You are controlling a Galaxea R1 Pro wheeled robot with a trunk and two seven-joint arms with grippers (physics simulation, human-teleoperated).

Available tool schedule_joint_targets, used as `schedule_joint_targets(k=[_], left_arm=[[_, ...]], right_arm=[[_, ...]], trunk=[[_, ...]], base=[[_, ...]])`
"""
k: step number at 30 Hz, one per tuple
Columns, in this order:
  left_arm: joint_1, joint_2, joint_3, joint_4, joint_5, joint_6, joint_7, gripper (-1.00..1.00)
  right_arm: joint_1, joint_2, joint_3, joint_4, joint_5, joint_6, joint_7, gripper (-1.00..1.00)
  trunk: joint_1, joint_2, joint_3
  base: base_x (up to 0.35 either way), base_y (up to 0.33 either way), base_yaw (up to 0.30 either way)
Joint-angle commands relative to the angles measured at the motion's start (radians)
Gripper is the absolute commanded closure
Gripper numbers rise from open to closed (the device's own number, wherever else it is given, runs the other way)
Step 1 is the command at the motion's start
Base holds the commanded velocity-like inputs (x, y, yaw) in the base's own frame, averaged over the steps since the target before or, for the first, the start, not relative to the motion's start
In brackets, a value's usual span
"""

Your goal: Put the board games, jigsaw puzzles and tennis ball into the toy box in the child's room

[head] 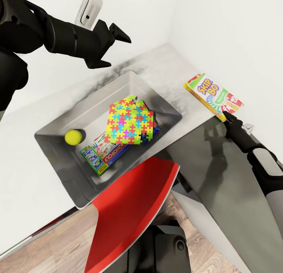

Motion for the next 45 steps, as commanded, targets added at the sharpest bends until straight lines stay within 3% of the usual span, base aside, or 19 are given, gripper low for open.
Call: schedule_joint_targets(k=[1,16,30,45], left_arm=[[-0.002,0.001,-0.001,0.000,0.004,0.001,0.005,-1.00],[-0.002,0.001,0.000,0.000,0.004,0.001,0.005,-1.00],[-0.002,-0.007,-0.011,0.000,0.004,0.000,0.003,-1.00],[-0.002,-0.022,-0.015,0.000,0.002,-0.018,-0.001,-1.00]], right_arm=[[-0.001,-0.003,-0.002,0.001,-0.014,0.004,0.001,1.00],[-0.001,-0.059,-0.039,-0.097,-0.016,0.014,0.005,1.00],[0.000,-0.065,-0.044,-0.204,-0.015,0.022,0.005,1.00],[0.000,-0.067,-0.045,-0.239,-0.013,0.173,0.004,1.00]], trunk=[[0.001,-0.002,-0.001],[0.001,-0.002,-0.001],[0.001,-0.002,-0.001],[0.001,-0.002,0.013]], base=[[0.000,0.000,0.000],[0.000,0.000,0.000],[0.000,0.000,0.000],[0.000,0.000,0.000]])
